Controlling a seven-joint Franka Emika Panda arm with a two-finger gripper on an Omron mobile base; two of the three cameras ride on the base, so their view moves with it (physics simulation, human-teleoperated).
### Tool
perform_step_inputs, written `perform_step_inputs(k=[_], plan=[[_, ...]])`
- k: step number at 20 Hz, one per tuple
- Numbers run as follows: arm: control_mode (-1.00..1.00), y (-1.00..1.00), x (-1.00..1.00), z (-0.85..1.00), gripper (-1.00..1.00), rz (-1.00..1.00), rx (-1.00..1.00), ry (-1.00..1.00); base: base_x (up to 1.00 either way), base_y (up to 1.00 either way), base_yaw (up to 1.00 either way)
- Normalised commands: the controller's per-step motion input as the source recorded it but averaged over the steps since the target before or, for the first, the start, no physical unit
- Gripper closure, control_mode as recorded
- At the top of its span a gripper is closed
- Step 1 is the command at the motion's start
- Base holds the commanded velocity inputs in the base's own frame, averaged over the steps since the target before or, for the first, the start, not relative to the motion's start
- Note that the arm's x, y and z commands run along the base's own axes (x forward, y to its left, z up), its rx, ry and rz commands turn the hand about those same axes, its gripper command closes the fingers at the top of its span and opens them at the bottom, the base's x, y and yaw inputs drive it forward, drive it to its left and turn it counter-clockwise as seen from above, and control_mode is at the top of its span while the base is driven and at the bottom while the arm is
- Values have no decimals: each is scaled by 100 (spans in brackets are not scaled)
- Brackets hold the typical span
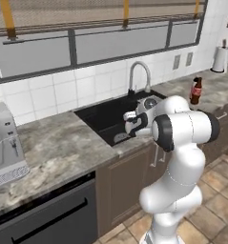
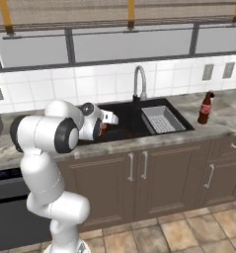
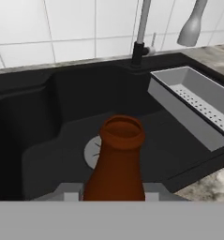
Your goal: Place the large bottle from the dining counter next to the other large bottle outside the sink, and place the small bottle from the dining counter next to the other small bottle inside the sink.
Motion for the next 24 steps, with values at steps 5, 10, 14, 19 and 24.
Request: perform_step_inputs(k=[5, 10, 14, 19, 24], plan=[[100, 0, 0, 0, 100, 0, 0, 0, 53, -34, 23], [100, 0, 0, 0, 100, 0, 0, 0, 57, -33, 24], [100, 0, 0, 0, 100, 0, 0, 0, 36, -17, 25], [100, 0, 0, 0, 100, 0, 0, 0, 20, -6, 24], [100, 0, 0, 0, 100, 0, 0, 0, 0, -3, 27]])
